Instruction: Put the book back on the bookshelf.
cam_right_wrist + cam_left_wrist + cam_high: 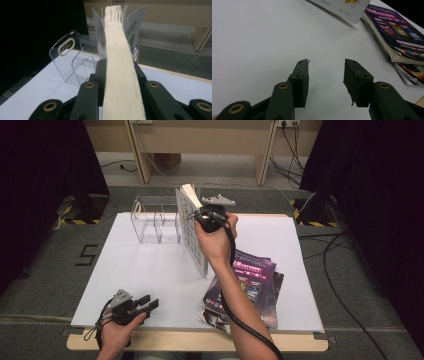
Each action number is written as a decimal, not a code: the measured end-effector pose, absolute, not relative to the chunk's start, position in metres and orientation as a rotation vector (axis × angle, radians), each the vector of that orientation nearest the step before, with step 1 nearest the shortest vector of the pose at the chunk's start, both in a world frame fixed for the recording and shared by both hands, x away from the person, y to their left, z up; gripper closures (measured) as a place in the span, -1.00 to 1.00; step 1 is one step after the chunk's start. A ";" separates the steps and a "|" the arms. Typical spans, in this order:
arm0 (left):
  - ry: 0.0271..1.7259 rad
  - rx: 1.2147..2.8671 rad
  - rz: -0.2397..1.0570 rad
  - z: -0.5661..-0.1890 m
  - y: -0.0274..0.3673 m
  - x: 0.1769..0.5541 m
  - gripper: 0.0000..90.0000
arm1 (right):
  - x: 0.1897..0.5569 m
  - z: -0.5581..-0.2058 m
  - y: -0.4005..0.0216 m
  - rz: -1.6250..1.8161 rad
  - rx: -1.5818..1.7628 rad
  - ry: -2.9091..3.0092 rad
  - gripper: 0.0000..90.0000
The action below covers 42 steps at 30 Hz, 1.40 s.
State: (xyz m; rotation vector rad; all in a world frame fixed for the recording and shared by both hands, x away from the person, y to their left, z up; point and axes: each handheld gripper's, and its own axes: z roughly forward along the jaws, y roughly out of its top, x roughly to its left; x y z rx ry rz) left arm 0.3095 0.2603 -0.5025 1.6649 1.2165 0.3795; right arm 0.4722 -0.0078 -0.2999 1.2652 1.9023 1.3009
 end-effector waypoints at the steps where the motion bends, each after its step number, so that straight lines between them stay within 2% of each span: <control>1: 1.216 1.666 0.380 -0.502 0.260 0.310 0.22 | 0.473 -0.299 -0.007 1.304 1.261 1.895 0.66; 22: 1.218 1.659 0.378 -0.502 0.262 0.310 0.22 | 0.497 -0.282 0.012 1.334 1.260 1.782 0.66; 42: 1.218 1.657 0.382 -0.502 0.264 0.310 0.22 | 0.516 -0.281 0.020 1.321 1.271 1.742 0.66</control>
